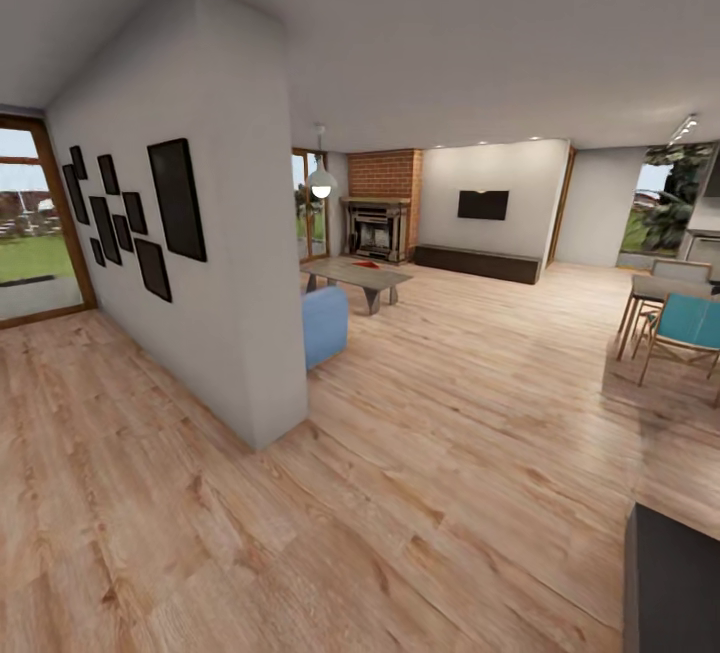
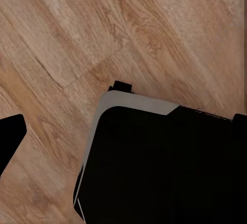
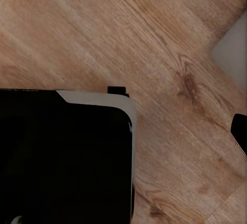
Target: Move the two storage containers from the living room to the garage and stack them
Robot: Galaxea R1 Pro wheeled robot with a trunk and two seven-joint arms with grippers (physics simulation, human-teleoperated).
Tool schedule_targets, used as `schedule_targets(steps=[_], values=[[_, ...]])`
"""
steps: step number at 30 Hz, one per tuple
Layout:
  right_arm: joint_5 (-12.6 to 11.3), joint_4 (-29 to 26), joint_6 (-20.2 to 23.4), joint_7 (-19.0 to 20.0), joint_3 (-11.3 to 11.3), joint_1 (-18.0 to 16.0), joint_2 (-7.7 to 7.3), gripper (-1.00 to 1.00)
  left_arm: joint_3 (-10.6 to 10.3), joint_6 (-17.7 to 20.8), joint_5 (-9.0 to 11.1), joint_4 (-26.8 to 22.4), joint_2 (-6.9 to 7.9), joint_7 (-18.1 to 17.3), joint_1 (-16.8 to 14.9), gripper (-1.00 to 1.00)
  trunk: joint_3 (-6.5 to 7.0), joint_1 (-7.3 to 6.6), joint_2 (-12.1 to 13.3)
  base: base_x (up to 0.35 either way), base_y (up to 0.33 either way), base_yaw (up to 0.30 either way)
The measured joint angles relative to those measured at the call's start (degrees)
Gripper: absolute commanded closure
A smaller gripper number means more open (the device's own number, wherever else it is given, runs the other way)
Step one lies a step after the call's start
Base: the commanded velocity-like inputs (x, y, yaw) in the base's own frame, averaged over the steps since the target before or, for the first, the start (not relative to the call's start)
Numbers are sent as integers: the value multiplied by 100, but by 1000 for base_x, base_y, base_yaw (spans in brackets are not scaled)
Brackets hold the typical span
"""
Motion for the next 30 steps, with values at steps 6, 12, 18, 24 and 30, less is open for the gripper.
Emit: schedule_targets(steps=[6,12,18,24,30], values=[[14,0,6,28,1,0,-11,-100,0,0,0,0,0,0,0,-100,0,0,0,322,0,0],[26,1,14,81,2,0,-15,-100,0,0,0,0,0,0,0,-100,0,0,0,322,0,0],[29,0,16,88,2,0,-10,-100,0,0,0,0,0,0,0,-100,0,0,0,323,0,0],[27,0,16,89,-1,0,-7,-100,0,0,0,0,0,0,0,-100,0,0,0,323,0,0],[23,0,15,89,-6,1,-7,-100,-1,0,0,1,0,0,-1,-100,0,0,0,322,0,-120]])
